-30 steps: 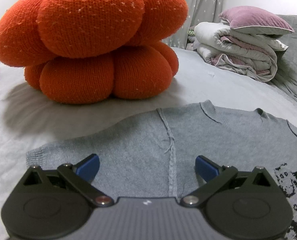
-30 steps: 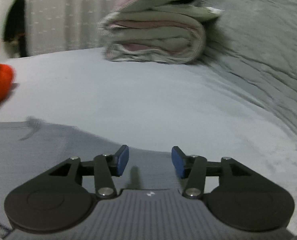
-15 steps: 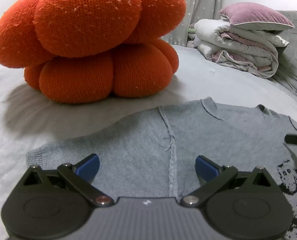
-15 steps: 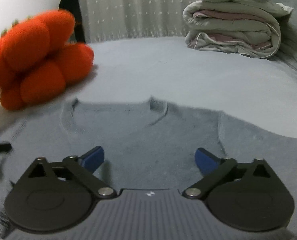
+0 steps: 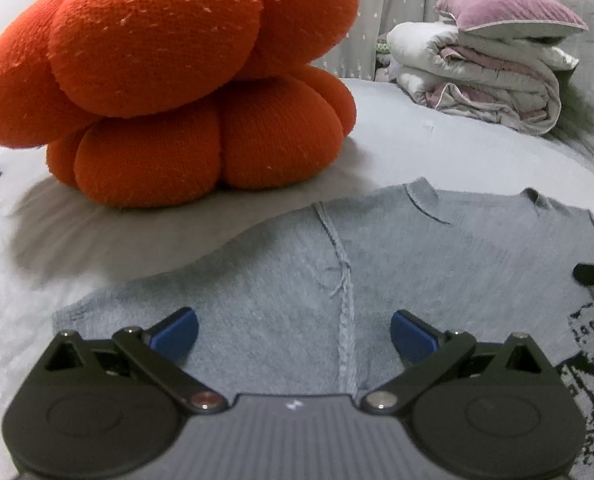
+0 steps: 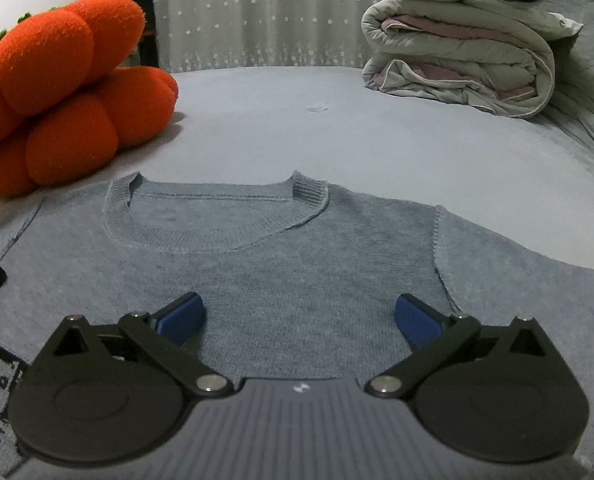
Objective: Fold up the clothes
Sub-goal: 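Turn the sweater over and lay it flat with both tools open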
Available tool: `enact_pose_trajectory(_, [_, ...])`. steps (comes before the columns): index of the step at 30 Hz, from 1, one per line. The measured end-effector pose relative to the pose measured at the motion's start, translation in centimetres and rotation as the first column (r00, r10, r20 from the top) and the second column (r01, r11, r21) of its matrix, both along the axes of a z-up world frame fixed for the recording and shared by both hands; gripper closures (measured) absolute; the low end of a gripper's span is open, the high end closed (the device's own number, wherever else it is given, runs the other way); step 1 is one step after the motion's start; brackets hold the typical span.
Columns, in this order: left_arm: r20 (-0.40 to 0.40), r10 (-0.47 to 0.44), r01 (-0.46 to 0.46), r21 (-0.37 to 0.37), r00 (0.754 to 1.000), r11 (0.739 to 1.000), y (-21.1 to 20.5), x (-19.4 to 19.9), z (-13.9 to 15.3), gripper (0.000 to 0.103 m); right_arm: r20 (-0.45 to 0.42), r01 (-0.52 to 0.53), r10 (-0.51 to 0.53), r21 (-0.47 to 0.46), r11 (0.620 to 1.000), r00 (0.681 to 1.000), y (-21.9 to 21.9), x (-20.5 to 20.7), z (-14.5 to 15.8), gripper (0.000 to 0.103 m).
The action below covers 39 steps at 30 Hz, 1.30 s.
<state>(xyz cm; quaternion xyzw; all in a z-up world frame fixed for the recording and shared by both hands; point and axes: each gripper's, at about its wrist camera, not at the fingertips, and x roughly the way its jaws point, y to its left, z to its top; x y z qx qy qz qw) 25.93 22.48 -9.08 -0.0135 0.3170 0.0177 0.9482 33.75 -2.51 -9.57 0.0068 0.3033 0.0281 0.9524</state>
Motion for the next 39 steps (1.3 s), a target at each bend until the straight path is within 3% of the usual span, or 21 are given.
enact_pose_trajectory(5, [0.014,0.033,-0.033,0.012,0.999,0.999,-0.1,-0.6,0.6,0.001,0.009,0.105,-0.106,0.076,0.991,0.994,-1.4,-4.1,1.3,0.000])
enact_pose_trajectory(7, [0.054,0.073,-0.072,-0.025,0.996,0.997,-0.2,-2.2,1.9,0.001,0.009,0.144,-0.146,0.107,0.984,0.989,-2.0,-5.7,1.8,0.000])
enact_pose_trajectory(10, [0.082,0.089,-0.075,-0.157,0.993,0.985,-0.7,-4.5,3.9,0.001,-0.013,0.168,-0.167,0.104,0.980,0.986,-2.5,-8.7,1.5,0.000])
enact_pose_trajectory(12, [0.068,0.054,-0.035,-0.250,0.996,0.968,-1.6,-5.9,4.5,0.001,-0.020,0.171,-0.170,0.070,0.983,0.985,-2.1,-10.8,1.3,0.000])
enact_pose_trajectory(14, [0.042,0.001,0.011,-0.291,0.999,0.957,-3.2,-7.3,4.4,0.001,-0.020,0.166,-0.166,0.046,0.985,0.986,-1.7,-12.7,1.1,0.000])
enact_pose_trajectory(16, [0.015,-0.063,0.065,-0.270,0.998,0.961,-5.3,-9.0,3.9,0.001,-0.031,0.170,-0.169,0.034,0.985,0.985,-1.5,-14.2,1.0,0.000])
enact_pose_trajectory(20, [-0.056,-0.134,0.125,-0.142,0.989,0.982,-8.6,-12.4,2.4,0.001,-0.044,0.163,-0.163,0.004,0.987,0.986,-1.8,-17.5,0.7,0.000])
enact_pose_trajectory(22, [-0.032,-0.143,0.142,-0.043,0.989,0.989,-9.9,-14.7,1.7,0.001,-0.048,0.163,-0.163,0.004,0.987,0.986,-2.2,-19.1,0.7,0.000])
enact_pose_trajectory(24, [-0.010,-0.148,0.148,0.002,0.989,0.989,-10.4,-16.6,1.6,0.000,-0.040,0.168,-0.167,0.012,0.986,0.985,-2.7,-20.5,0.7,0.000])
enact_pose_trajectory(39, [-0.042,-0.109,0.111,0.033,0.993,0.993,-9.6,-22.9,1.8,0.000,-0.013,0.222,-0.221,0.061,0.973,0.975,-5.9,-27.5,0.3,0.000])
